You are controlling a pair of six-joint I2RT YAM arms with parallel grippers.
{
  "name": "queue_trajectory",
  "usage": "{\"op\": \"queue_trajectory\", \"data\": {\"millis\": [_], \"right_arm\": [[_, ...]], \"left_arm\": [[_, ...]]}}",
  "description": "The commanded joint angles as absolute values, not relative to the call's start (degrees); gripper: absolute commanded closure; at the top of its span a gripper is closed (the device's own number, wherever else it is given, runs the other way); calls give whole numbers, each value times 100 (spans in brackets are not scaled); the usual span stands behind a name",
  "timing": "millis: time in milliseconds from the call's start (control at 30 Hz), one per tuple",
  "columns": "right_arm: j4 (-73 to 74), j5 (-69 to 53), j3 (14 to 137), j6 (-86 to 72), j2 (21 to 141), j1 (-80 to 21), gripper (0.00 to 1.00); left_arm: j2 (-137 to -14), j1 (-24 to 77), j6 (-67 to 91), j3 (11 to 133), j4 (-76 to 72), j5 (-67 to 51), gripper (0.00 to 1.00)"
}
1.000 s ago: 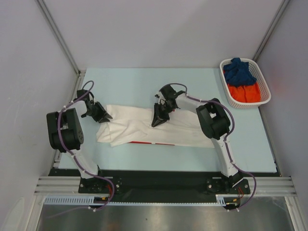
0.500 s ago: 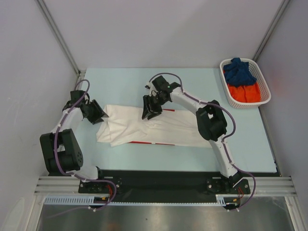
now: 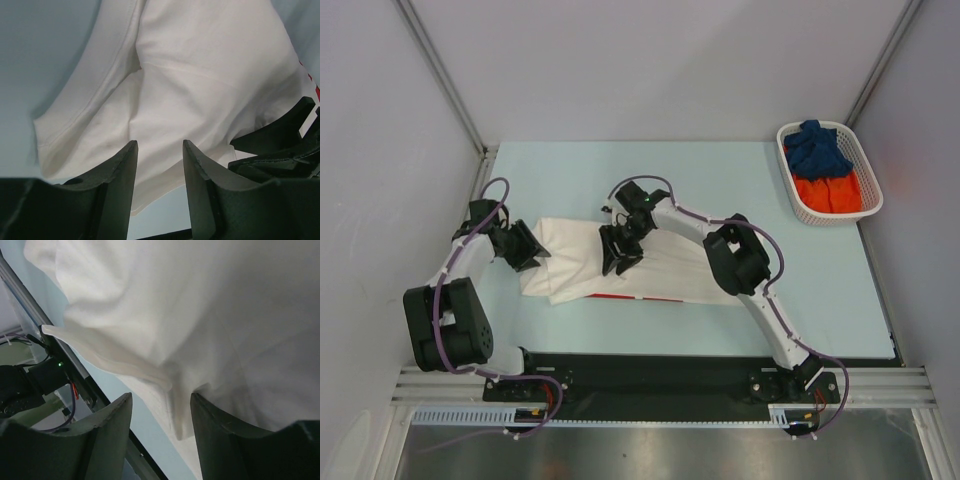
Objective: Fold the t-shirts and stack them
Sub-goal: Fold the tshirt
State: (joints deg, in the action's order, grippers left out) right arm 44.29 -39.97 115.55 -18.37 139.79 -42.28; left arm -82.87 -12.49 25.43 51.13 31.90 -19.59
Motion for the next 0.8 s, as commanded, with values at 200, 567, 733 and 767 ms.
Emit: {"op": "queue_trajectory", "data": {"millis": [200,567,733,767], "right_arm": [[4430,-4087,11655,-1880,13993,-4219,70],[3718,-4078,10460,-2408,13246,-3903,100],[3533,-4052,10126,-2478,13026,-3858,100],[3498,-4078,10108,-2487,13043,-3858,100]], "left_arm": [[-8077,-1222,2444,5388,3199,-2074,53],[-8060,-1230,2443,5300,3138,-2074,52],[-8060,-1222,2461,5256,3120,-2074,52],[-8060,-1222,2461,5247,3120,-2057,52]]}}
